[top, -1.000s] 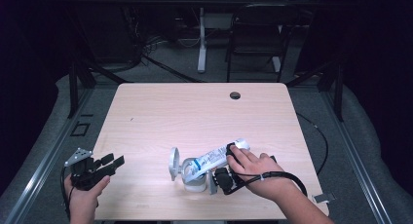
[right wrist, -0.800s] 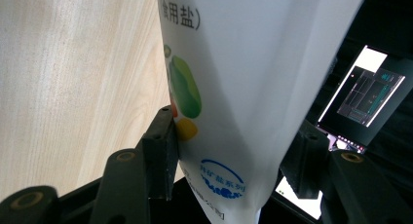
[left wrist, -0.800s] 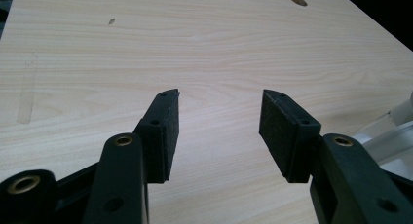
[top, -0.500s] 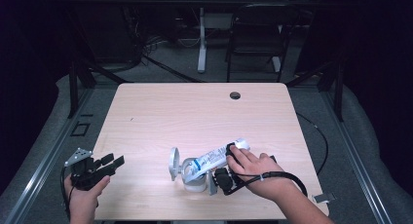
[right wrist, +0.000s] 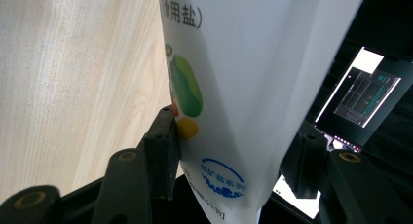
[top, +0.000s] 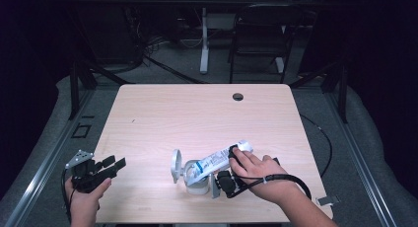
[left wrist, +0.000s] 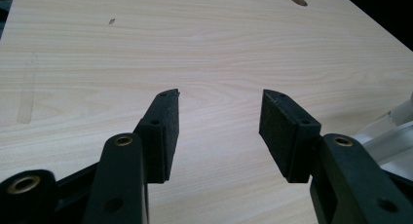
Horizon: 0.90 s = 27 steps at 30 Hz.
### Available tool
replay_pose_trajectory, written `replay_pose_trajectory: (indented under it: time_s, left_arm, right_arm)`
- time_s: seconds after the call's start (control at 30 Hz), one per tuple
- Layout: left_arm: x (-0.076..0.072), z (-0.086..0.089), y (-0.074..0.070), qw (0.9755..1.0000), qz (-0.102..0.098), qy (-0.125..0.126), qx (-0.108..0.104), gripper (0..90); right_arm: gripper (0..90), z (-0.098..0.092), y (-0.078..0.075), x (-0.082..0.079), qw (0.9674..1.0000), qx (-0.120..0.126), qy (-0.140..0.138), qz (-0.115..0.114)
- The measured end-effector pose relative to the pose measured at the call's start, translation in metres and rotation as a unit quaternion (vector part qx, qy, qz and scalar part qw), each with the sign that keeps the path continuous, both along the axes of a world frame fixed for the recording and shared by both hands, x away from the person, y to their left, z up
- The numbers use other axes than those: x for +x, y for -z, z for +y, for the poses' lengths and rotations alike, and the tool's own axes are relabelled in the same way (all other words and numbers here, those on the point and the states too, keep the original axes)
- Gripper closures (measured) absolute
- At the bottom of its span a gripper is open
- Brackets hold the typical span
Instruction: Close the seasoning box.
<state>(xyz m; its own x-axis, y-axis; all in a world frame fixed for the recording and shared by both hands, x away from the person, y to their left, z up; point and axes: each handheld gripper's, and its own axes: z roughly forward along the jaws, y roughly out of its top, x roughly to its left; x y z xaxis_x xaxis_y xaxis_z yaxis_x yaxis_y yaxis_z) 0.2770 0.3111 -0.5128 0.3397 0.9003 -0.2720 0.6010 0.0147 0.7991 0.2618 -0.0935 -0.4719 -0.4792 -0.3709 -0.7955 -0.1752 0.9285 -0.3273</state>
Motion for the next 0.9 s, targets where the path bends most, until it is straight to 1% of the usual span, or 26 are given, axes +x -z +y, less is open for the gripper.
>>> replay_pose_trajectory:
  time_s: [0.9]
  left_arm:
    - [0.0, -0.0001, 0.0001, 1.0, -0.002, -0.002, -0.002, 49.6]
  right_arm:
    - [49.4, 0.0008, -0.0009, 0.0001, 1.0, -0.007, -0.002, -0.005]
